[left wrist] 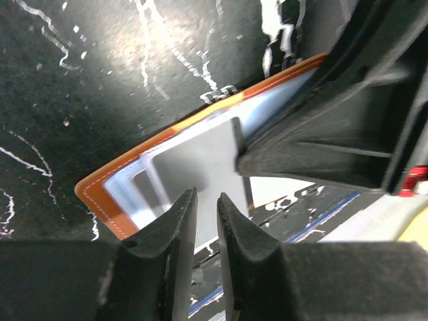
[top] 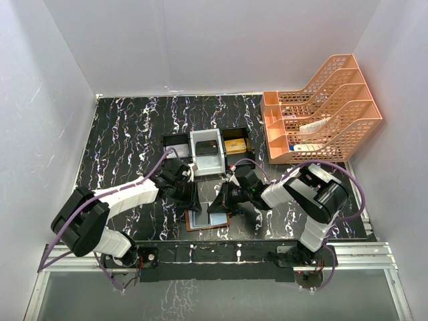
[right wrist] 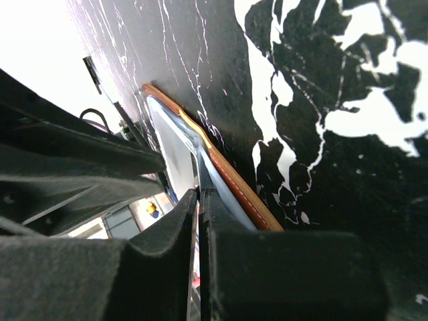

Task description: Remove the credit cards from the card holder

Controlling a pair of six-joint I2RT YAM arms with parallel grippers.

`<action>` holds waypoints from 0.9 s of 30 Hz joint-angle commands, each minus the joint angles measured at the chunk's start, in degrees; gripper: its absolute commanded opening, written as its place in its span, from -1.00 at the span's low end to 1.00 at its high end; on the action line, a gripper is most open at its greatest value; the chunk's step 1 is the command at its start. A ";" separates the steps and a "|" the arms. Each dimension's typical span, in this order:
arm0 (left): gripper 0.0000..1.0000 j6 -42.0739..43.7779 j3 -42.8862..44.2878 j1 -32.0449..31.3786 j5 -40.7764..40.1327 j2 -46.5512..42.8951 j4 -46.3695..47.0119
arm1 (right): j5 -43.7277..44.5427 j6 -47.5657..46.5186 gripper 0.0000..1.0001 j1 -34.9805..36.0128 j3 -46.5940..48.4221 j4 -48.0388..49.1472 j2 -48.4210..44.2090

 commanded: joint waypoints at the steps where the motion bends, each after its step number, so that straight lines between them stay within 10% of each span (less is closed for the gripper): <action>1: -0.70 -1.93 -2.69 -0.50 -1.93 0.27 -1.43 | 1.60 0.93 -1.00 0.29 -1.23 1.92 -0.43; 27: -0.84 -4.31 -6.48 -0.50 -4.54 -0.89 -3.27 | -1.43 1.69 -1.00 0.22 -4.37 5.31 -2.69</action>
